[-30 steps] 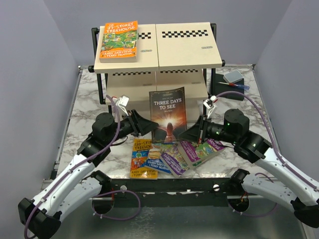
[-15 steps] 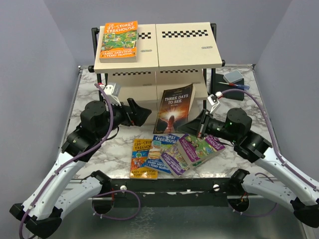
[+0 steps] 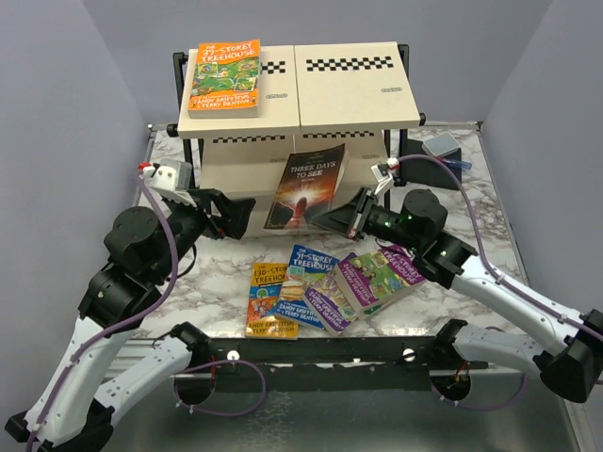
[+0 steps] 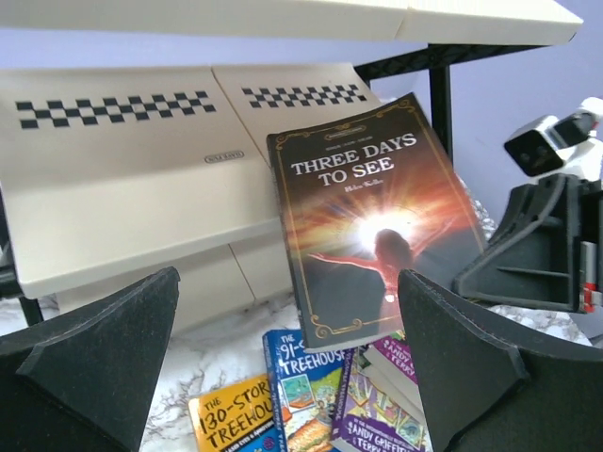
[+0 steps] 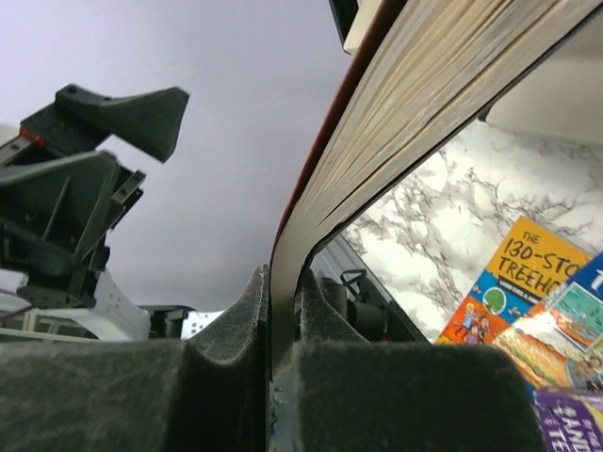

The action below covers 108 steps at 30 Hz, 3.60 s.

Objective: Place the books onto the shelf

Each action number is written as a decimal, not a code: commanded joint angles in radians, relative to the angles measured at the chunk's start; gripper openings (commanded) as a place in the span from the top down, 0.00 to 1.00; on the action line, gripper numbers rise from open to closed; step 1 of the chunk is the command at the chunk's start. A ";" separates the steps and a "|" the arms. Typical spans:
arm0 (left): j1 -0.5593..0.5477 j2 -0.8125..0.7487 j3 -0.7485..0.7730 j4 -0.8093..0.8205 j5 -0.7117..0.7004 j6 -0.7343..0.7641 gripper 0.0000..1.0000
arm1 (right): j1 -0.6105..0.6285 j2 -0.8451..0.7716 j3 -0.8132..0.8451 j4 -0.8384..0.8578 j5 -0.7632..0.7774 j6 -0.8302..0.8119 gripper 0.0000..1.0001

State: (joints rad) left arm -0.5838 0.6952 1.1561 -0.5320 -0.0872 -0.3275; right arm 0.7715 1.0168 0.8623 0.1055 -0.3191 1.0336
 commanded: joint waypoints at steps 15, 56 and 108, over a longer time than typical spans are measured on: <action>0.001 -0.067 0.014 0.023 0.099 0.032 0.01 | 0.042 0.450 0.203 0.396 -0.016 0.106 0.99; 0.001 -0.031 0.071 -0.039 0.225 0.026 0.01 | -0.066 0.999 0.820 0.135 -0.344 0.077 0.99; 0.001 -0.035 0.064 -0.023 0.202 -0.015 0.01 | -0.102 0.778 0.555 -0.003 -0.106 0.128 0.39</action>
State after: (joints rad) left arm -0.5838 0.6750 1.2137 -0.5663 0.1162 -0.3233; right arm 0.6739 1.8435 1.4895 0.1841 -0.4927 1.1591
